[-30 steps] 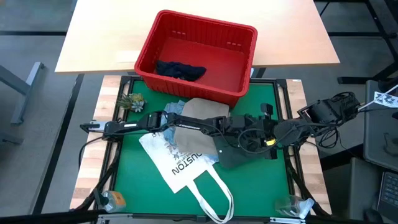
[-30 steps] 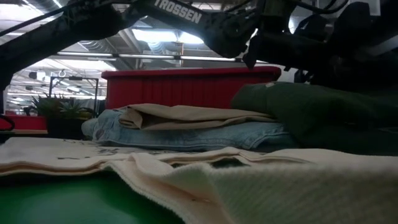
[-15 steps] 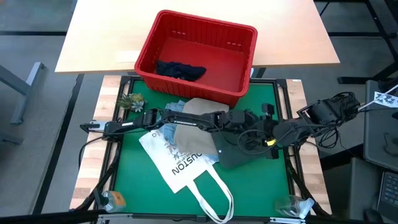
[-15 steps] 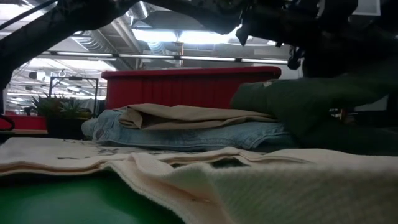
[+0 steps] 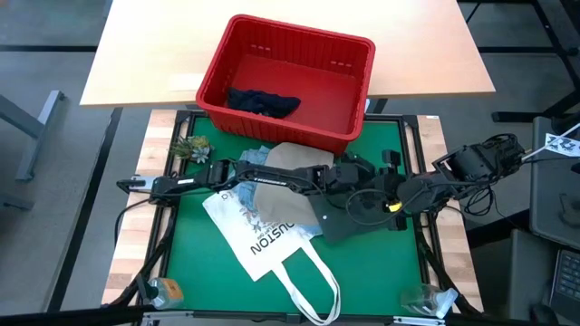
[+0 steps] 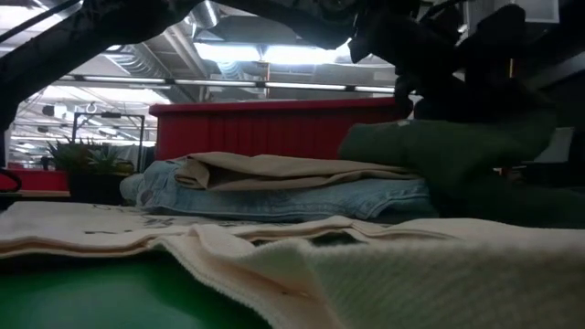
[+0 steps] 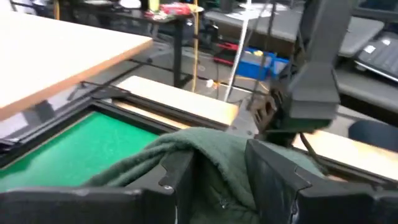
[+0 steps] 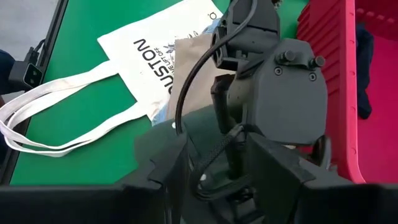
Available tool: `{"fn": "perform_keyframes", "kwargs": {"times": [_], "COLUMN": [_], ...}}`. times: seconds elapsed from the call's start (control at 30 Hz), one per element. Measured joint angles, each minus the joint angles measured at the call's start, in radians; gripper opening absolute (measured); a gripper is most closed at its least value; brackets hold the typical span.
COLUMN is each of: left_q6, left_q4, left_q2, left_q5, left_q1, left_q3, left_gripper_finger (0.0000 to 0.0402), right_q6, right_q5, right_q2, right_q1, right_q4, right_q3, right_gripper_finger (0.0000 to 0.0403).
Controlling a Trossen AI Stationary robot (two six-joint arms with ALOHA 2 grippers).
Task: Fold Laundry from Bin
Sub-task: Fold the green shirt
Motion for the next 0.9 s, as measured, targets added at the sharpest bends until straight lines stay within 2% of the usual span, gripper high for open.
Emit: {"fn": "perform_keyframes", "kwargs": {"times": [0.1,0.2,0.27,0.43,0.53,0.63,0.83,0.9], "left_q6": [-0.018,-0.160,-0.167,0.041,0.105,0.015,-0.025,-0.024], "left_q4": [0.005,0.044,0.075,0.065,0.066,0.066,0.066,0.063], "left_q2": [0.000,0.000,0.000,0.015,0.014,0.013,0.013,0.013], "left_q5": [0.049,0.247,0.352,0.347,0.273,0.222,0.293,0.310], "left_q1": [-0.005,-0.018,-0.028,-0.035,-0.024,-0.013,-0.008,-0.009], "left_q3": [0.000,0.000,0.000,-0.001,-0.002,-0.001,-0.001,-0.001], "left_gripper_finger": [0.0131,0.0131,0.0131,0.0131,0.0131,0.0131,0.0131,0.0131], "right_q6": [0.000,0.000,0.000,0.000,0.000,0.013,0.270,0.294], "right_q5": [0.000,0.000,0.000,0.005,0.005,0.004,-0.006,-0.012], "right_q2": [0.000,0.000,0.000,0.000,0.000,0.000,-0.001,-0.024], "right_q1": [0.000,0.000,0.000,0.000,0.000,0.000,0.000,0.001], "right_q4": [0.000,0.000,0.000,-0.001,-0.001,-0.005,-0.200,-0.170], "right_q3": [0.000,0.000,0.000,0.000,0.000,0.000,-0.009,-0.055], "right_gripper_finger": [0.0163,0.0163,0.0163,0.0163,0.0163,0.0163,0.0163,0.0163]}}
